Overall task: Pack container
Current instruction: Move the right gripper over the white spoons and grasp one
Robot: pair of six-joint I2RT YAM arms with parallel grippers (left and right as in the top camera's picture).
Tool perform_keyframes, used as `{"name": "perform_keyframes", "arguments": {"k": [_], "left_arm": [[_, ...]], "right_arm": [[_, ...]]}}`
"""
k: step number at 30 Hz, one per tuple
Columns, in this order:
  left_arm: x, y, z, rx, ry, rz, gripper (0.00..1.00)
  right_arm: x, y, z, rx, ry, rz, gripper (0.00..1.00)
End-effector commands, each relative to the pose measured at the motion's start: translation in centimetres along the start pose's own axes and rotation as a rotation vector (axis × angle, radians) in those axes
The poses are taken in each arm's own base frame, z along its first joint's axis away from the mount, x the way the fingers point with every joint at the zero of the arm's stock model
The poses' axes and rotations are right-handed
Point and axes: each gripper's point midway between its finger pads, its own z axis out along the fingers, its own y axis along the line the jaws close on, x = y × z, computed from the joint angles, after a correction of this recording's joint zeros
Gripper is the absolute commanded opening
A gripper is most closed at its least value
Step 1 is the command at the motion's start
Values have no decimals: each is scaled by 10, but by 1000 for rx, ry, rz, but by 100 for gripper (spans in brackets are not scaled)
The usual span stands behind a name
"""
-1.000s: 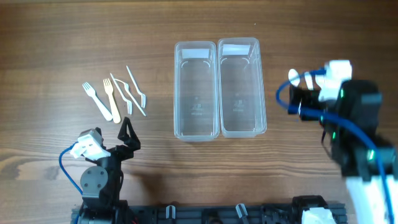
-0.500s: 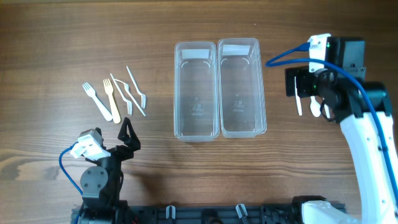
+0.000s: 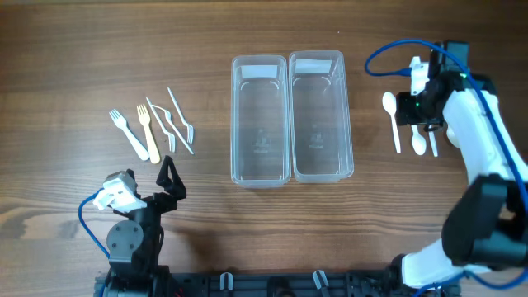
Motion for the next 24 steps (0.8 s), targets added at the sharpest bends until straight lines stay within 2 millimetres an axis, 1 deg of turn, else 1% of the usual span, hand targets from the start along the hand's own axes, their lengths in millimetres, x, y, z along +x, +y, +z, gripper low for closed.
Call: {"name": "perform_keyframes", "arguments": {"k": [1,2,3,5,8,12,19,24], "left_arm": [[0,1,0,1,-2,18,100],[0,1,0,1,-2,18,100],[0,1,0,1,-2,18,100],[0,1,0,1,-2,18,100],[0,1,0,1,-2,18,100],[0,1,0,1,-2,18,100],[0,1,0,1,-2,18,100],[0,1,0,1,-2,18,100]], "right_arm": [[-9,9,12,-62,-12,9,56],[-10,9,13,-61,-16,12,60],[-12,9,14,-60,-20,12,61],[-16,8,16,-55,-36,5,62],[-17,7,17,-52,-40,4,61],[-11,4,25,-41,-25,35,61],[0,0,46,-32,-32,57,62],[7,0,61,-34,-1,75,62]]}}
